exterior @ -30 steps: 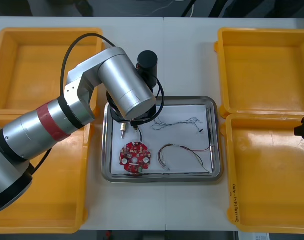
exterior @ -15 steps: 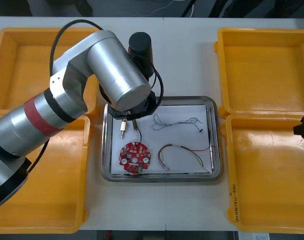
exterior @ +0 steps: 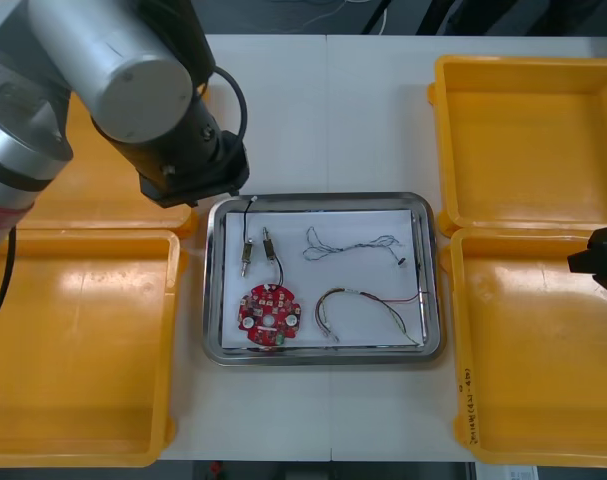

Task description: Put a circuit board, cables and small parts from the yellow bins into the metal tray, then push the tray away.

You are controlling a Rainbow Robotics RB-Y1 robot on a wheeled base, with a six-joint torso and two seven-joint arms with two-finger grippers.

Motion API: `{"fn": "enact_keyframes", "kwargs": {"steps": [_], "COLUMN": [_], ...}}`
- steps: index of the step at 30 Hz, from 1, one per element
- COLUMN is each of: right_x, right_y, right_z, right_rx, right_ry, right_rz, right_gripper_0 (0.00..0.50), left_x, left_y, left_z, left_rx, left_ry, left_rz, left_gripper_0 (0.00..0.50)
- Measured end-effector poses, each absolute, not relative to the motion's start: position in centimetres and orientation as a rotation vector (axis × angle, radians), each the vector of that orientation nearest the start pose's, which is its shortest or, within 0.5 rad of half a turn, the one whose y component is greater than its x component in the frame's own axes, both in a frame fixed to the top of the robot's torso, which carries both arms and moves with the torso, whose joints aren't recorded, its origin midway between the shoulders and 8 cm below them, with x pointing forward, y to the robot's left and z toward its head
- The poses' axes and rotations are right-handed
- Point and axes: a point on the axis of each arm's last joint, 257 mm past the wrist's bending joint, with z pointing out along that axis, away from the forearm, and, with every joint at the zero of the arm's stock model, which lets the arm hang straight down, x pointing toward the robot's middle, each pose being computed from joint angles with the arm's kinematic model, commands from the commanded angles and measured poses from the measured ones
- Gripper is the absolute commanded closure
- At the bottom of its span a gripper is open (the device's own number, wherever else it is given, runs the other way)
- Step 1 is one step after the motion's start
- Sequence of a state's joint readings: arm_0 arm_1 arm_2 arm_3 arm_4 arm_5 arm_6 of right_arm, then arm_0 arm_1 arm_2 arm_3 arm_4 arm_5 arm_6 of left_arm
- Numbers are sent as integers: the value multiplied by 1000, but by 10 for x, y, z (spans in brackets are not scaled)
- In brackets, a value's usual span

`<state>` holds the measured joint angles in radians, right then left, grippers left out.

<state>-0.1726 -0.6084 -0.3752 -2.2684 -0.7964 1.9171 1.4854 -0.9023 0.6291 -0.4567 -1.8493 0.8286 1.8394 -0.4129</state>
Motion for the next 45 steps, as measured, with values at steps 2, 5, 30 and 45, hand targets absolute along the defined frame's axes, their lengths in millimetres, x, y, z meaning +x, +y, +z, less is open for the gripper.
{"fn": "enact_keyframes", "kwargs": {"steps": [2, 5, 30, 45], "right_x": [383, 386, 372, 354], "right_y": [-330, -317, -150, -77], "right_z": [-152, -144, -152, -188], "right_rx": [-244, -316, -1168, -1692], "right_ry": [2552, 2537, 2415, 2162], "right_rz": [64, 73, 37, -130], "right_gripper_0": [0, 0, 0, 0], "left_x": [472, 470, 442, 402], "left_y": [146, 168, 304, 341], "left_z": [-126, -116, -118, -136], "left_rx": [-383, -394, -368, -259], "left_ry": [2698, 2707, 2689, 2690], "left_rz": [-203, -179, -169, -76], "left_gripper_0": [0, 0, 0, 0]}}
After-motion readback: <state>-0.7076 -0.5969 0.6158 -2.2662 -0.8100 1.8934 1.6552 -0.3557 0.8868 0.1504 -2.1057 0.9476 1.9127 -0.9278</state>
